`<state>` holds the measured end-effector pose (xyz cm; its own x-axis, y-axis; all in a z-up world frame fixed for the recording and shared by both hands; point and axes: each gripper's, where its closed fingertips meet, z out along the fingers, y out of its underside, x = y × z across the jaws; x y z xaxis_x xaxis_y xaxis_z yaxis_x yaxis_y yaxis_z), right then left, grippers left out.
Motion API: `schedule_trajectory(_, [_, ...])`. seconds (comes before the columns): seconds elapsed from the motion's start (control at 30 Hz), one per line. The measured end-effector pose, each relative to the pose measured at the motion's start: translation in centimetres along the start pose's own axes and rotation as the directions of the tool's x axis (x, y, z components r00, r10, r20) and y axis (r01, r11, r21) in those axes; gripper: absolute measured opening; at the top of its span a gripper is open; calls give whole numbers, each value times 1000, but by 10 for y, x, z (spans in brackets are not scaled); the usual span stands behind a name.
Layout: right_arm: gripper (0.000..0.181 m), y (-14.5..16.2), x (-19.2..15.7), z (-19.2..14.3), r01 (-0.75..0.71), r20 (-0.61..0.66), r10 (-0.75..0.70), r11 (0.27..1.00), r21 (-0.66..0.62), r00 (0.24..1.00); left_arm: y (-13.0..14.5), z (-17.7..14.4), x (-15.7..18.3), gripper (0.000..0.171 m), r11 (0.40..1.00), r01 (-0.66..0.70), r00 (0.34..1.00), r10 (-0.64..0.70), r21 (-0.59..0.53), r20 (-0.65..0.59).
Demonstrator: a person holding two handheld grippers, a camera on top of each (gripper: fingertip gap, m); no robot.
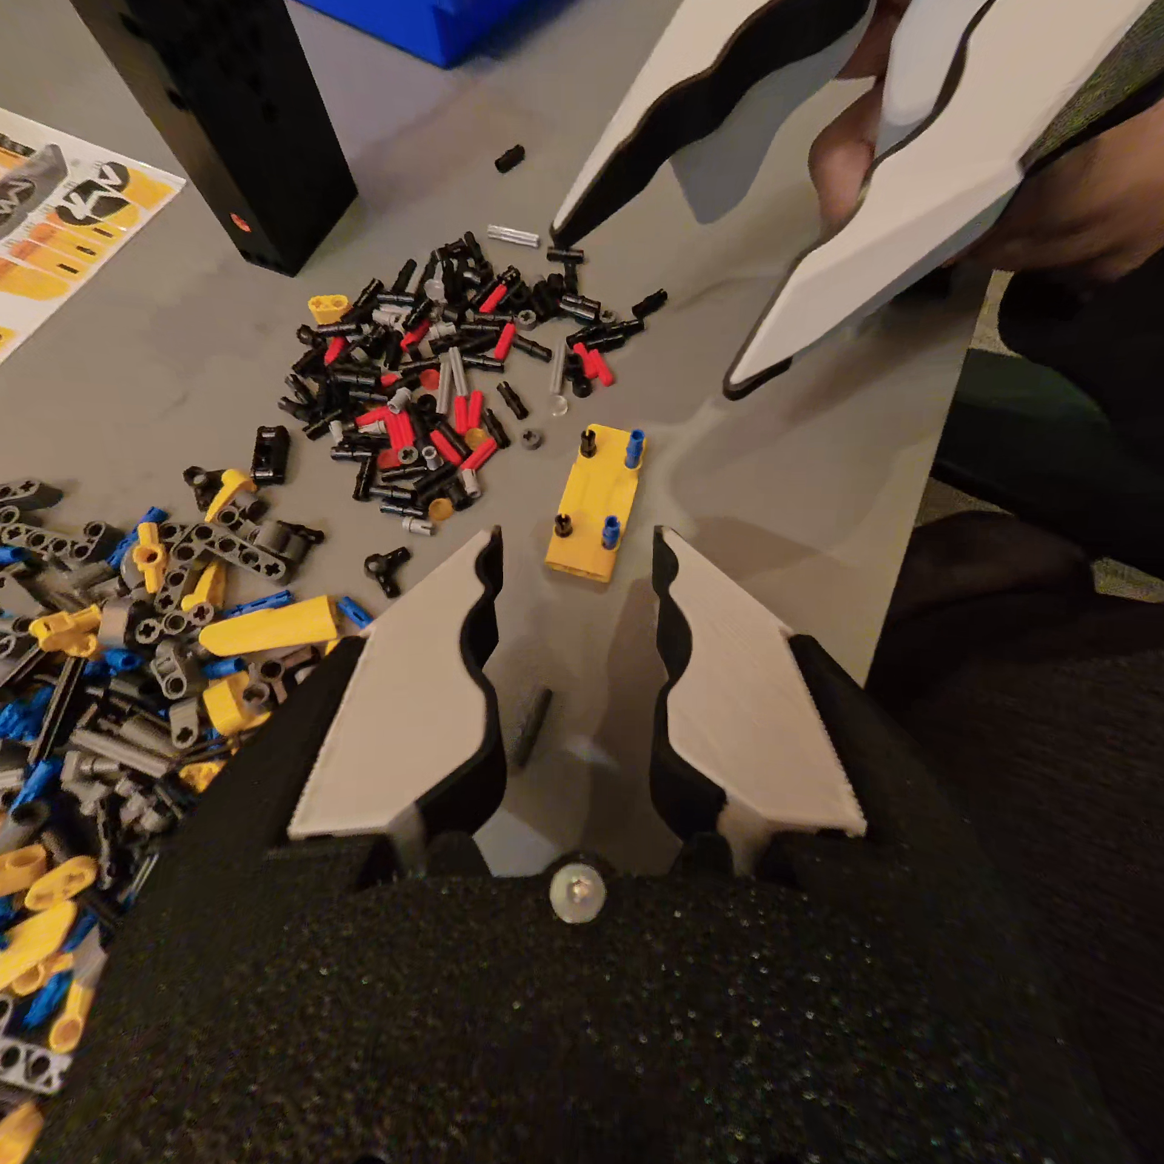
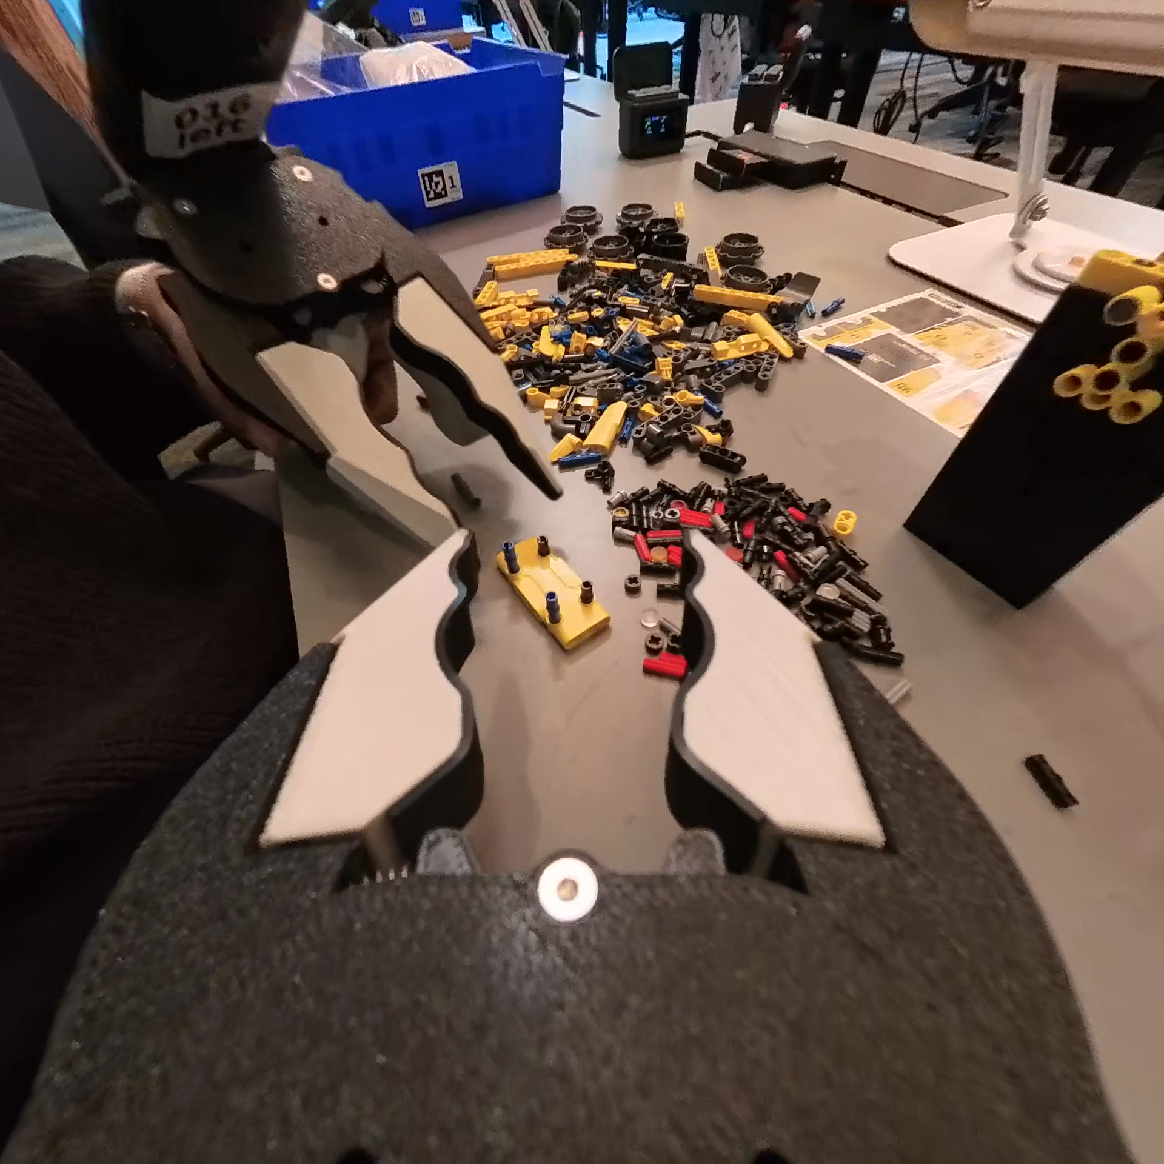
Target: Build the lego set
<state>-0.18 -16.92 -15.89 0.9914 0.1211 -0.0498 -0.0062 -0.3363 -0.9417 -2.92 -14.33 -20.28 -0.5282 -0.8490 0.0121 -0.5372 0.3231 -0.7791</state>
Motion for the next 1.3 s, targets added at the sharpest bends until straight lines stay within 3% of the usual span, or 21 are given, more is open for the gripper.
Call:
schedule_trajectory(0.2, [63,-3,0,-3,-40,33,39,999,31,999,9,14,4,46,990,-105,994,104,-91,-19])
schedule_trajectory(0.3, [63,-7,0,-6,-48,44,45,997,57,998,9,14,6,24,991,-101,994,97,-88,-46])
schedule_trajectory(0.4, [63,-10,-1,-9,-40,50,36,995,86,998,4,10,3,24,998,-32,997,28,-54,-73])
schedule_trajectory(0.5, [63,-14,-3,-13,-31,56,25,993,118,998,-7,0,8,24,992,130,970,-127,3,-210])
schedule_trajectory(0.63, [63,-19,-16,-17,14,120,-34,987,162,992,-24,-21,16,24,936,346,852,-286,60,-439])
schedule_trajectory(0.77, [63,-34,-34,-22,85,173,-138,955,283,975,-36,-51,30,23,868,497,614,-337,18,-714])
schedule_trajectory(0.93, [62,-53,-51,-21,62,314,-201,914,401,928,-55,-90,38,23,816,577,308,-252,-31,-917])
schedule_trajectory(1.07, [61,-63,-64,-17,51,382,-239,896,441,893,-52,-90,45,23,844,534,281,-226,-44,-933])
schedule_trajectory(1.3, [35,-65,-74,-18,44,389,-254,879,474,885,-49,-91,50,24,841,534,218,-239,-89,-946])
